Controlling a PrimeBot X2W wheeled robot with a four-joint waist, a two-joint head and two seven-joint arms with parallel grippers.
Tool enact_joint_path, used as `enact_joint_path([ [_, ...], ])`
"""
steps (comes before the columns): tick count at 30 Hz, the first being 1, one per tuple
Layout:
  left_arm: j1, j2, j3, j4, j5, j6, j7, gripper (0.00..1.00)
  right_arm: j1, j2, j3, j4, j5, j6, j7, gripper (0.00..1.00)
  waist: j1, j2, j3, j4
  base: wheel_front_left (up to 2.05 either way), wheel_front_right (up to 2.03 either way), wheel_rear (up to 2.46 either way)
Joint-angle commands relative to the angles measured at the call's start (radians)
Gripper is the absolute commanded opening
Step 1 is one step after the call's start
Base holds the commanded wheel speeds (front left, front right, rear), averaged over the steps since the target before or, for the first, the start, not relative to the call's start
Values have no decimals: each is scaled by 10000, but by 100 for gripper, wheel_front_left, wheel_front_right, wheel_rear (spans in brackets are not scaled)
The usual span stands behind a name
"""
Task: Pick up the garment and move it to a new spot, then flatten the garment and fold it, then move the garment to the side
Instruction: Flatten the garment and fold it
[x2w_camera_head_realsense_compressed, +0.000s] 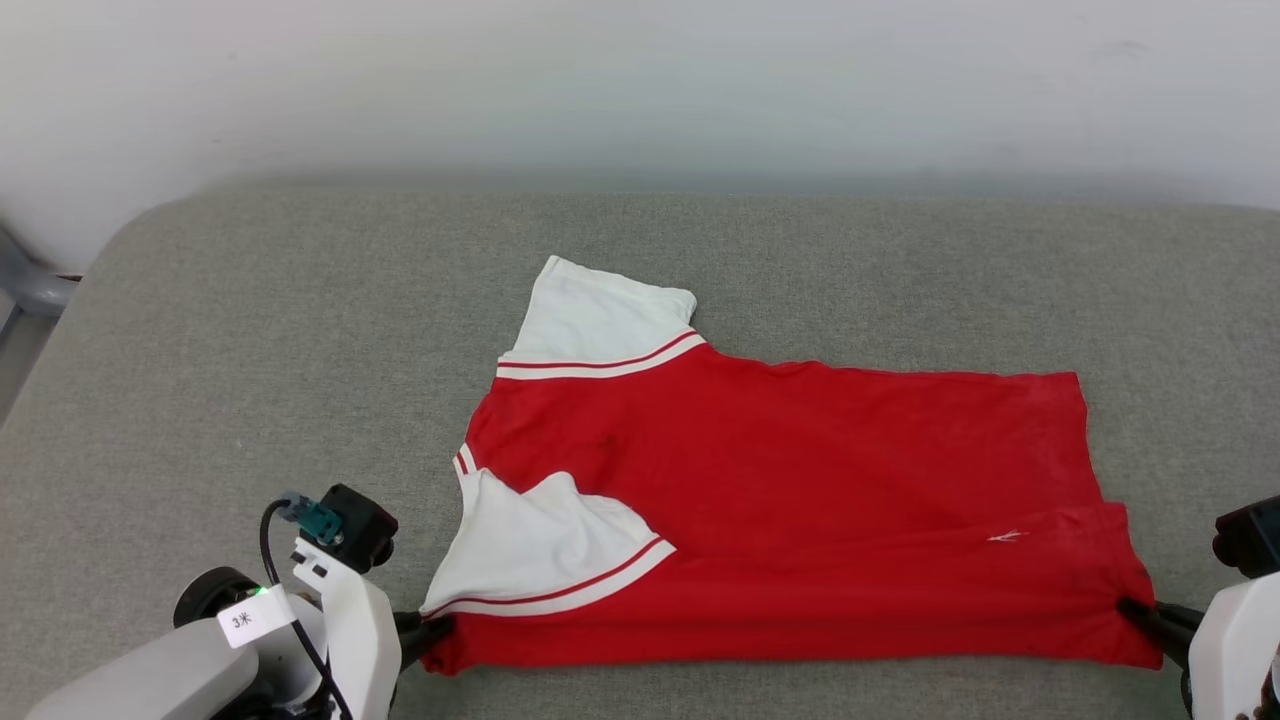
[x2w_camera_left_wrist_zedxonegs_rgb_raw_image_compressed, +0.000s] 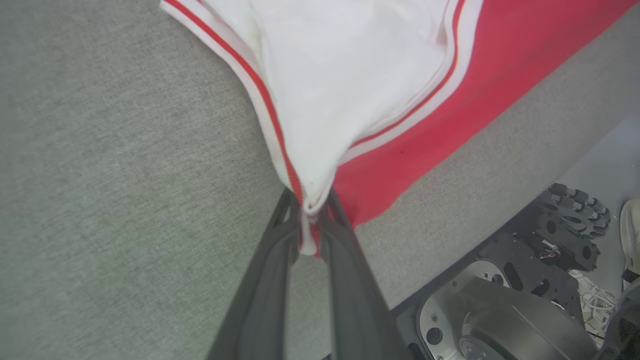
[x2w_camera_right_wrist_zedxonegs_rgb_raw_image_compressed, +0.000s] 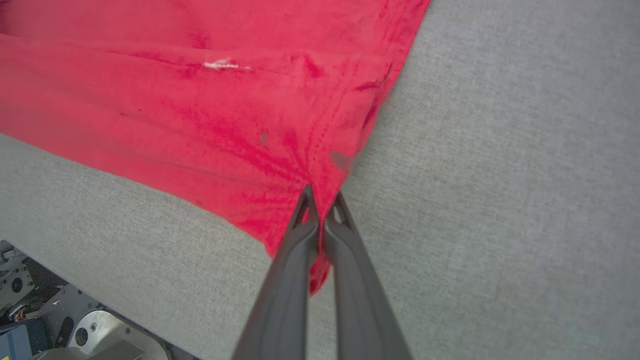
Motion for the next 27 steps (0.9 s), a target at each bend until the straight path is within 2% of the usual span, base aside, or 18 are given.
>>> enact_joint_path([
  [1,129,-45,-2,56,17,54,-45,0,152,67,-96,-2,-136,-15,56,0,0,0,88,-19,0,0,0],
  [6,292,-363,24,578,-151,69,-226,0,315,491,-427,266,-482,-15,329,0,0,0,396,-78,0,0,0],
  [13,380,-836,-2,1508,-266,-193,-426,0,246,1043,-490,804,-778,-15,199,0,0,0,496,-87,0,0,0],
  [14,413,-906,35,1637,-307,-208,-506,4,257,1095,-523,842,-828,-15,86,0,0,0,436,-84,0,0,0],
  [15,426,-938,52,1725,-274,-232,-607,76,279,1149,-561,883,-860,-15,-30,32,0,0,359,-84,0,0,0],
  [16,431,-920,81,1794,-251,-248,-698,100,298,1183,-592,889,-911,-15,-146,76,0,0,277,-81,0,0,0],
  [17,428,-880,111,1837,-199,-257,-803,100,315,1233,-665,873,-958,-15,-274,100,0,0,197,-74,0,0,0],
  [23,38,-460,357,1489,22,-79,-1139,100,395,1617,-1333,128,-1122,-12,-1339,100,0,0,-210,-88,0,0,0],
  [27,-479,-155,585,1160,470,279,-1389,100,246,2177,-2217,-400,-1657,-12,-2446,100,0,0,-269,-195,0,0,0],
])
